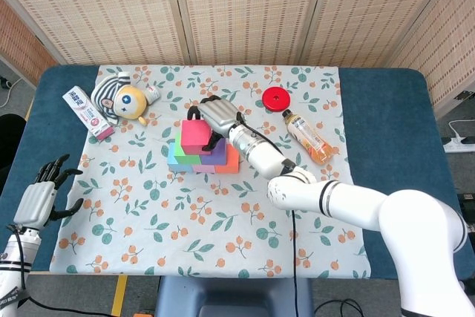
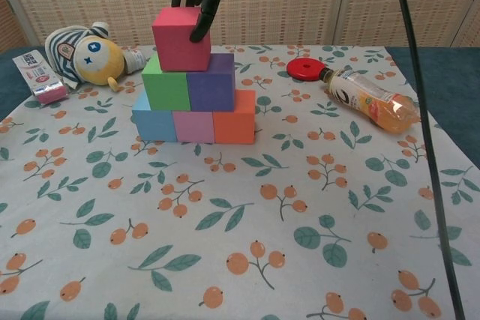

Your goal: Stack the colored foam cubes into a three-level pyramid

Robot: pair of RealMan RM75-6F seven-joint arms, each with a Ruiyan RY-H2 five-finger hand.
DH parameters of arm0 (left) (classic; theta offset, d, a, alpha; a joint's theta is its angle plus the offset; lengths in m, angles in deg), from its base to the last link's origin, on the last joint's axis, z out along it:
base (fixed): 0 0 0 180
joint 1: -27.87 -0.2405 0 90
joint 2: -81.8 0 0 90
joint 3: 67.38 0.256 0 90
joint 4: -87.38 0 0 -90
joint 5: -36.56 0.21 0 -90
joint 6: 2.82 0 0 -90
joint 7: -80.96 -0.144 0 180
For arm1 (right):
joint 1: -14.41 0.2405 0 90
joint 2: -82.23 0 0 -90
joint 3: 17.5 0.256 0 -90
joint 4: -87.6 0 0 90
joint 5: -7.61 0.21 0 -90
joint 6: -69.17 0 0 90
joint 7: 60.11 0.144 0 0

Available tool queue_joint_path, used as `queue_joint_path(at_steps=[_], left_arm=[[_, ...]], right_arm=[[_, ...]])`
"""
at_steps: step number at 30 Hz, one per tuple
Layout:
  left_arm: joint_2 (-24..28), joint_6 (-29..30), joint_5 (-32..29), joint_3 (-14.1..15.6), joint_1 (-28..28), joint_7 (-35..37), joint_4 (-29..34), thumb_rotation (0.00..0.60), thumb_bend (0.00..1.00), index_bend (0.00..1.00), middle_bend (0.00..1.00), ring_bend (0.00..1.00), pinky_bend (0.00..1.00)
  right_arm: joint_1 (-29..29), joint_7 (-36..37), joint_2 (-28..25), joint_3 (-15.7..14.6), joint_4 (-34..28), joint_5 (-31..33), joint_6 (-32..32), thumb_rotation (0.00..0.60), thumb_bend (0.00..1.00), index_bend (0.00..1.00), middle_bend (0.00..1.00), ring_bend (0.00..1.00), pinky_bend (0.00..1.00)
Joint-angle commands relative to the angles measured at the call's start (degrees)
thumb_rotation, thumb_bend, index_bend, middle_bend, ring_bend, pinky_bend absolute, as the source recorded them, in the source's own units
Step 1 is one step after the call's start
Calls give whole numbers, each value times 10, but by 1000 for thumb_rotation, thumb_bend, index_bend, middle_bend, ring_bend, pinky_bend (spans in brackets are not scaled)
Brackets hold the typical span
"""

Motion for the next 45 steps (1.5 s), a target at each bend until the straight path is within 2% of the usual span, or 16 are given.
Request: queue_joint_path(at_steps=[1,15,24,32,39,45], left_arm=[[0,0,0,0,0,0,1,600,325,282,0,0,19],[-2,-5,-2,0,1,0,-2,600,326,282,0,0,19],[-4,-6,-1,0,3,0,-3,600,324,284,0,0,19],[-5,-5,0,-1,4,-4,-1,600,326,279,0,0,19],[-2,-13,4,-2,13,-10,-1,600,325,279,0,0,19],[4,-36,19,-5,36,-2,-5,600,326,280,0,0,19]], right_arm=[[0,1,-2,-1,-3,-2,1,600,104,397,357,113,81],[7,0,11,-15,14,10,-5,600,104,376,345,103,46],[3,8,5,-15,5,5,-9,600,104,137,241,5,0],[-3,18,-2,-10,-8,-3,-6,600,104,39,190,0,0],[-16,33,-25,1,-46,-13,6,600,105,0,103,0,0],[-63,63,-77,17,-112,-35,48,600,105,0,46,0,0]])
